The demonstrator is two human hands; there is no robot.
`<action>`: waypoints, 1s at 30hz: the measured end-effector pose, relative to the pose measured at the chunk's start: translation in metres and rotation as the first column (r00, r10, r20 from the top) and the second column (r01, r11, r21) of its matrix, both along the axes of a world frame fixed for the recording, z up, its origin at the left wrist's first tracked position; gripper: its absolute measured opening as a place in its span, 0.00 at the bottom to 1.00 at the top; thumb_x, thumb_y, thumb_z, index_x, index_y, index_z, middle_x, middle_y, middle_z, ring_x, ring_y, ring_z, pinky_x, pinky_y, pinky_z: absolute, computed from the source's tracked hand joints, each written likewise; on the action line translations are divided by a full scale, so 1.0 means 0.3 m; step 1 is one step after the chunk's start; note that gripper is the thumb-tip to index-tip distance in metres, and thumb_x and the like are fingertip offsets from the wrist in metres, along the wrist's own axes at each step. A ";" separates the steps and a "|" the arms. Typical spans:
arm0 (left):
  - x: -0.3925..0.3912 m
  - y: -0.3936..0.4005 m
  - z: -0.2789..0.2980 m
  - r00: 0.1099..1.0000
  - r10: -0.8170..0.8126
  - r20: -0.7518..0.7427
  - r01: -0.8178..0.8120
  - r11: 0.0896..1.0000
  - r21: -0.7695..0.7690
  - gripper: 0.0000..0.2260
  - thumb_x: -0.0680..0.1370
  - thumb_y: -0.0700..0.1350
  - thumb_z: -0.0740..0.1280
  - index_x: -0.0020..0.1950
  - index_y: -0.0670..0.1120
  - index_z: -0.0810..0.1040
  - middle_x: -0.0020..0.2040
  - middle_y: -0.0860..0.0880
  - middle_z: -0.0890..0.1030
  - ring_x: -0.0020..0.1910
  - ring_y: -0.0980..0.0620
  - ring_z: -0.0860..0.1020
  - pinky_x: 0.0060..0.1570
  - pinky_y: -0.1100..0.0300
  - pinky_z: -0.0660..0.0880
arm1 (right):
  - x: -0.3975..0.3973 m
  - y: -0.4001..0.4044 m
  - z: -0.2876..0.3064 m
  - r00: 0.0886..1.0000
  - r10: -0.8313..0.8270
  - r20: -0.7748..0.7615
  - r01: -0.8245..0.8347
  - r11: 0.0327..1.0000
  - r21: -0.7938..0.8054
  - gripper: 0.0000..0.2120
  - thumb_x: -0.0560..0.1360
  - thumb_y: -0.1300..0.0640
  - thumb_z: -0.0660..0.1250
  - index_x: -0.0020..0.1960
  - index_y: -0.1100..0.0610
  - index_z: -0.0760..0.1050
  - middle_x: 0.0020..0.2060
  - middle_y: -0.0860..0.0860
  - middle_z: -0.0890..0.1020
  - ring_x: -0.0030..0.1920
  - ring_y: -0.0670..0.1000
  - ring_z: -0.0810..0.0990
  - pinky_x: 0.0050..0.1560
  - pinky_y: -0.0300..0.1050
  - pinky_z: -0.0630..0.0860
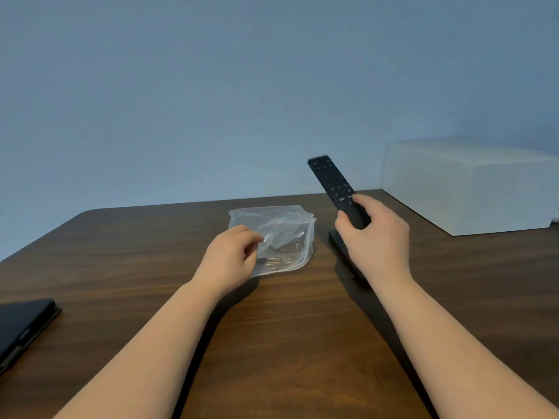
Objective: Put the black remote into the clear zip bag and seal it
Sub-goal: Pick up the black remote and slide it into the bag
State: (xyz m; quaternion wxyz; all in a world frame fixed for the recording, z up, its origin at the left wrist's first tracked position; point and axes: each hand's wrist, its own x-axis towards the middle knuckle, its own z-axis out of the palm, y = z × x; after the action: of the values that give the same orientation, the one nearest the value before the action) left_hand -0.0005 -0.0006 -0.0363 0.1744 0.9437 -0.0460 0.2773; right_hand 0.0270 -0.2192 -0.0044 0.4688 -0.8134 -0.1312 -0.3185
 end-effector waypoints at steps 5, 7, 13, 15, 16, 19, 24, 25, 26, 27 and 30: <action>0.011 -0.012 -0.004 0.998 0.041 -0.047 -0.040 0.999 0.012 0.11 0.76 0.38 0.61 0.55 0.44 0.78 0.51 0.46 0.79 0.49 0.47 0.77 0.51 0.54 0.76 | -0.065 0.036 0.003 0.933 0.359 -0.040 -0.361 0.924 -0.127 0.13 0.72 0.57 0.70 0.56 0.48 0.80 0.42 0.32 0.78 0.44 0.34 0.77 0.44 0.21 0.70; 0.017 -0.004 -0.003 0.994 0.102 -0.028 -0.103 0.994 -0.032 0.11 0.76 0.38 0.61 0.55 0.43 0.78 0.52 0.45 0.79 0.50 0.47 0.77 0.50 0.56 0.74 | -0.069 0.043 -0.002 0.921 0.377 -0.100 -0.390 0.883 -0.259 0.13 0.72 0.55 0.70 0.56 0.50 0.81 0.44 0.39 0.80 0.47 0.40 0.78 0.49 0.29 0.72; 0.030 0.018 -0.009 0.986 0.167 0.020 -0.164 0.982 -0.095 0.11 0.76 0.37 0.60 0.55 0.43 0.78 0.49 0.44 0.79 0.49 0.44 0.77 0.47 0.56 0.72 | -0.057 0.017 0.013 0.939 0.284 -0.197 -0.336 0.879 -0.338 0.13 0.72 0.51 0.69 0.56 0.50 0.81 0.46 0.43 0.83 0.47 0.45 0.79 0.49 0.40 0.76; 0.028 0.019 -0.007 0.985 0.167 0.036 -0.163 0.981 -0.106 0.12 0.76 0.36 0.60 0.56 0.43 0.78 0.51 0.45 0.80 0.51 0.45 0.77 0.49 0.57 0.71 | -0.055 0.019 0.010 0.941 0.249 -0.228 -0.320 0.874 -0.367 0.13 0.73 0.50 0.68 0.56 0.49 0.80 0.46 0.44 0.84 0.45 0.46 0.80 0.48 0.42 0.78; 0.025 0.016 -0.006 0.988 0.149 0.042 -0.144 0.985 -0.100 0.12 0.76 0.36 0.60 0.56 0.43 0.78 0.52 0.45 0.81 0.52 0.46 0.77 0.50 0.57 0.71 | -0.055 0.022 0.007 0.942 0.232 -0.243 -0.312 0.870 -0.382 0.13 0.73 0.50 0.67 0.56 0.49 0.80 0.47 0.45 0.84 0.45 0.47 0.81 0.47 0.43 0.79; 0.015 -0.015 -0.005 0.998 0.028 0.063 -0.026 0.999 -0.042 0.11 0.76 0.37 0.61 0.56 0.43 0.78 0.52 0.46 0.81 0.51 0.47 0.77 0.49 0.60 0.70 | -0.054 0.037 -0.008 0.937 0.199 -0.286 -0.309 0.855 -0.416 0.15 0.73 0.50 0.66 0.59 0.50 0.78 0.51 0.48 0.83 0.48 0.49 0.80 0.49 0.42 0.77; 0.003 -0.056 0.003 0.994 -0.067 0.083 0.067 0.998 0.000 0.11 0.76 0.36 0.62 0.56 0.42 0.79 0.51 0.45 0.81 0.49 0.48 0.77 0.47 0.63 0.68 | -0.050 0.059 -0.022 0.940 0.182 -0.288 -0.292 0.866 -0.406 0.15 0.74 0.50 0.66 0.59 0.51 0.77 0.52 0.49 0.83 0.49 0.50 0.79 0.50 0.45 0.77; 0.000 -0.061 0.004 0.993 -0.095 0.069 0.094 0.996 0.009 0.11 0.75 0.36 0.62 0.55 0.42 0.79 0.50 0.45 0.82 0.47 0.49 0.77 0.46 0.64 0.67 | -0.050 0.064 -0.023 0.946 0.168 -0.278 -0.276 0.868 -0.412 0.15 0.74 0.50 0.66 0.59 0.52 0.77 0.52 0.50 0.83 0.49 0.50 0.79 0.49 0.45 0.77; -0.004 -0.068 0.004 0.991 -0.126 0.052 0.125 0.992 0.018 0.11 0.75 0.36 0.62 0.55 0.43 0.79 0.50 0.45 0.82 0.46 0.49 0.77 0.44 0.65 0.67 | -0.050 0.072 -0.027 0.951 0.151 -0.269 -0.257 0.870 -0.420 0.15 0.75 0.50 0.65 0.59 0.53 0.77 0.52 0.50 0.83 0.50 0.50 0.79 0.50 0.45 0.76; -0.008 -0.078 0.004 0.987 -0.156 0.037 0.155 0.988 0.026 0.11 0.75 0.36 0.62 0.54 0.43 0.80 0.49 0.45 0.82 0.45 0.50 0.77 0.42 0.67 0.66 | -0.048 0.082 -0.034 0.955 0.135 -0.265 -0.241 0.874 -0.422 0.14 0.75 0.50 0.65 0.59 0.54 0.77 0.52 0.51 0.83 0.50 0.51 0.79 0.50 0.45 0.76; -0.008 -0.105 0.003 0.977 -0.212 0.019 0.211 0.976 0.043 0.11 0.74 0.36 0.63 0.53 0.43 0.80 0.48 0.45 0.81 0.45 0.49 0.77 0.42 0.65 0.69 | -0.035 0.121 -0.064 0.958 0.115 -0.261 -0.221 0.878 -0.425 0.13 0.76 0.50 0.65 0.57 0.56 0.77 0.51 0.53 0.81 0.52 0.52 0.78 0.51 0.48 0.77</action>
State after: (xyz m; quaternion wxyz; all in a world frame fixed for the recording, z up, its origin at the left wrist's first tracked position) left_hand -0.0030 -0.0321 -0.0355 0.1829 0.9335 -0.1540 0.2673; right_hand 0.0166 -0.1830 -0.0237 0.3058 -0.9161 -0.2169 -0.1420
